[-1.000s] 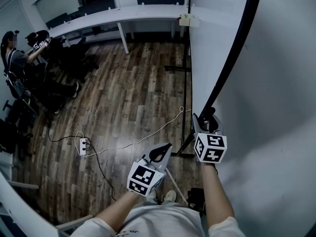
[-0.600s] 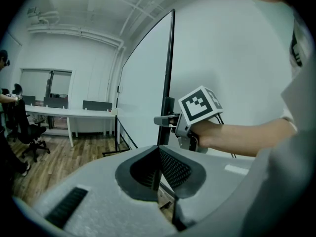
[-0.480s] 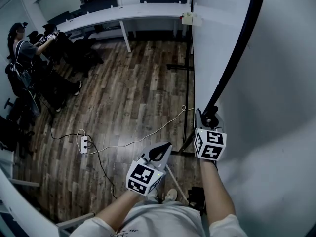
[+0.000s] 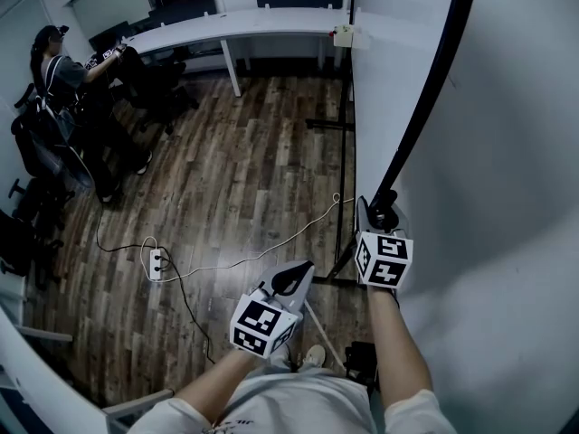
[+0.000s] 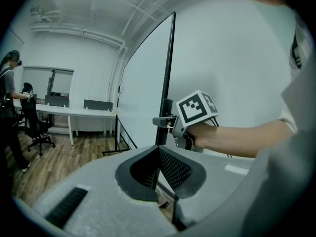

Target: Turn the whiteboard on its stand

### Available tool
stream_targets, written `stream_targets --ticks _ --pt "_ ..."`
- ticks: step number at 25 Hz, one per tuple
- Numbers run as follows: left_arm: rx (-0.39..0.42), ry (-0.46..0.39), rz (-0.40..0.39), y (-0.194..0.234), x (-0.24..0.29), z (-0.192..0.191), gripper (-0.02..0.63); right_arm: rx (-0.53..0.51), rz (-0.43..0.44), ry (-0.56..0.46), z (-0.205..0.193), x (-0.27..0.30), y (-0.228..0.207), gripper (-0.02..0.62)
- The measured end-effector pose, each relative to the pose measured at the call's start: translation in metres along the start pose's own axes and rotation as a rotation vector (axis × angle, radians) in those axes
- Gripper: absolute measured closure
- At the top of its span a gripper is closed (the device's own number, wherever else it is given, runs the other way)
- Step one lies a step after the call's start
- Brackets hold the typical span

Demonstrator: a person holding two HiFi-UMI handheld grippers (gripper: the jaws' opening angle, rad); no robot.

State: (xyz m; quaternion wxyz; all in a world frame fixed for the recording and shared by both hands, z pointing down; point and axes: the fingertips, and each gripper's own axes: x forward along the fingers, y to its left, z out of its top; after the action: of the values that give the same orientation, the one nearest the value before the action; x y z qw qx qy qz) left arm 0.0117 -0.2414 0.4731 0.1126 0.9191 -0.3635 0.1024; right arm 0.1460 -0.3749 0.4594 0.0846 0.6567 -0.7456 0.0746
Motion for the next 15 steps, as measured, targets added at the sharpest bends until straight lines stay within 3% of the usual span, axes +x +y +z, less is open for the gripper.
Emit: stream_targets --ticks 15 --pt "-0.022 -0.016 0.01 -0.006 -0.032 -0.005 0.595 -0.002 -0.009 0.028 -0.01 -0.037 0.004 0.423"
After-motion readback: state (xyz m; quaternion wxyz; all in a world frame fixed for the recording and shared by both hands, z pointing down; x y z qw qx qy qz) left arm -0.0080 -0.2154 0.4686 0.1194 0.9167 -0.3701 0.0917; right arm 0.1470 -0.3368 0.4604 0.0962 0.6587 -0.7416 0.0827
